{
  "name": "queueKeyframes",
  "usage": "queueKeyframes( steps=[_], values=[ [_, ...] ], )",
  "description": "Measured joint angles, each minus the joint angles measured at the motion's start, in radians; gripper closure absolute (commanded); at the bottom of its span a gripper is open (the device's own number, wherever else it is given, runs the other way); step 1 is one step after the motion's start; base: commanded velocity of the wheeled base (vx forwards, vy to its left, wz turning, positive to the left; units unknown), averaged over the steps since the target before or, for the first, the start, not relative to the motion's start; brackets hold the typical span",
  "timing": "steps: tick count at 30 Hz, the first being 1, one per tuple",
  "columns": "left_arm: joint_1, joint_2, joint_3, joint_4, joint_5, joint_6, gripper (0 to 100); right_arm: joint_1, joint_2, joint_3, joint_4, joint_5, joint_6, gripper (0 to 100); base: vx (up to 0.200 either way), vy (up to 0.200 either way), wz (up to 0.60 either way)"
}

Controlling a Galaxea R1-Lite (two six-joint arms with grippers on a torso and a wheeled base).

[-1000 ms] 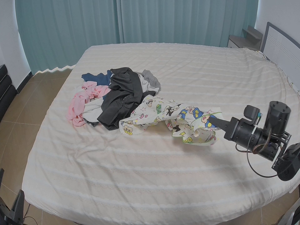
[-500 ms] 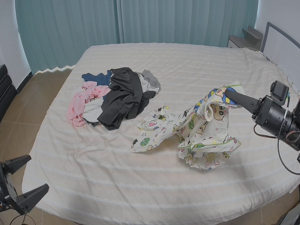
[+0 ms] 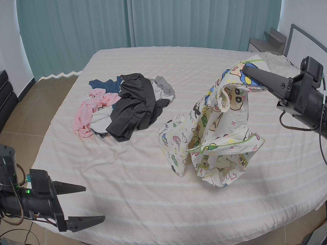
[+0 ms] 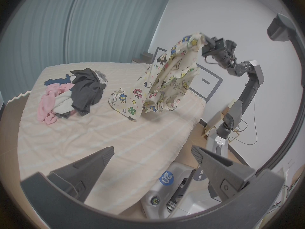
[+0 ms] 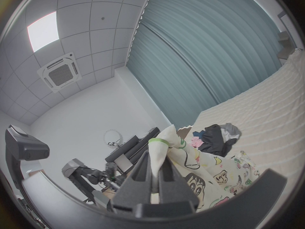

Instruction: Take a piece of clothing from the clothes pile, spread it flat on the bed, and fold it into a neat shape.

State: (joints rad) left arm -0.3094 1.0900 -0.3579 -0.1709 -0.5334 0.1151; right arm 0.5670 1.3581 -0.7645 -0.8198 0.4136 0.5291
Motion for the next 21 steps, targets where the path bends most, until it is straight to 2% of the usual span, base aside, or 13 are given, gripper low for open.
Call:
queueKeyframes(
  steps=[3, 8, 15, 18, 21],
  values=[
    [-0.015, 0.082, 0.006, -0.104, -0.008, 0.014, 0, 0.035, -0.002, -0.035, 0.031, 0.002, -0.001, 100, 0.0, 0.0, 0.0],
    [-0.024, 0.15, 0.03, -0.271, -0.074, -0.014, 0, 0.117, -0.004, -0.096, 0.092, 0.003, -0.012, 100, 0.0, 0.0, 0.0],
    [0.051, 0.188, 0.049, -0.287, -0.104, -0.036, 0, 0.219, -0.002, -0.191, 0.191, 0.004, -0.063, 100, 0.0, 0.0, 0.0],
    [0.072, 0.21, 0.065, -0.285, -0.114, -0.023, 0, 0.252, 0.006, -0.235, 0.2, 0.001, -0.083, 100, 0.0, 0.0, 0.0],
    [0.081, 0.231, 0.087, -0.285, -0.156, 0.009, 0, 0.274, 0.024, -0.278, 0.205, -0.001, -0.087, 100, 0.0, 0.0, 0.0]
  ],
)
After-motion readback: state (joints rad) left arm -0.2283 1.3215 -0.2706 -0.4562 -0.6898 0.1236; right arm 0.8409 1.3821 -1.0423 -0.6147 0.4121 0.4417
